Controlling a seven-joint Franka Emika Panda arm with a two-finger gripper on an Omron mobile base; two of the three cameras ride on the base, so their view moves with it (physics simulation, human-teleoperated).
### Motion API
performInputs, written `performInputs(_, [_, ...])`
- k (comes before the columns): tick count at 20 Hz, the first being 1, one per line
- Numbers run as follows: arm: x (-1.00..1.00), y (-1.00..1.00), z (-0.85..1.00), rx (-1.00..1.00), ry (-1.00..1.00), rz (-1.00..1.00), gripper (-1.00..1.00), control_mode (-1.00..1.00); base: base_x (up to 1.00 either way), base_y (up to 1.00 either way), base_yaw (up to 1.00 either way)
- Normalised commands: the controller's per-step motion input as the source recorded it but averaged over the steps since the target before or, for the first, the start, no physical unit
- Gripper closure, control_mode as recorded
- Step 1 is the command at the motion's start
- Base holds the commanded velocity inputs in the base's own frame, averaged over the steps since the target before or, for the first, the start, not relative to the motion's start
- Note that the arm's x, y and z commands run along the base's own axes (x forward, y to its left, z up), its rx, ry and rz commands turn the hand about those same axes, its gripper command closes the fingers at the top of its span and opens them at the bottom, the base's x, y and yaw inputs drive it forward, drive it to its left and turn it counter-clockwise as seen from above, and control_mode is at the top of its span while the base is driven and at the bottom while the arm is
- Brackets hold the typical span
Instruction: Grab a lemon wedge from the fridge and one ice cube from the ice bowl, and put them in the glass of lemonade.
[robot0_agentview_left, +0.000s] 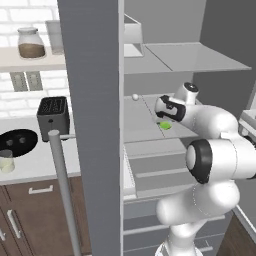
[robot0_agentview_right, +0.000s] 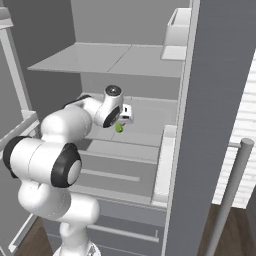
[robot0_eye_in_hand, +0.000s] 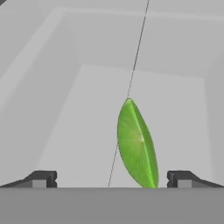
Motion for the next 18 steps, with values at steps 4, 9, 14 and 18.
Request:
performInputs(4, [0.06,-0.19,0.0,0.0,0.0,0.0,-1.0,-1.0,0.0,0.0,0.0])
performInputs(9, [0.09,-0.29,0.0,0.0,0.02,0.0,-1.0,-1.0,0.0,0.0,0.0])
performInputs(14, [0.1,-0.03,-0.11,0.0,0.11,0.0,-1.0,-1.0,0.0,0.0,0.0])
performInputs(18, [0.26,0.01,-0.25,0.0,0.04,0.0,-1.0,-1.0,0.0,0.0,0.0])
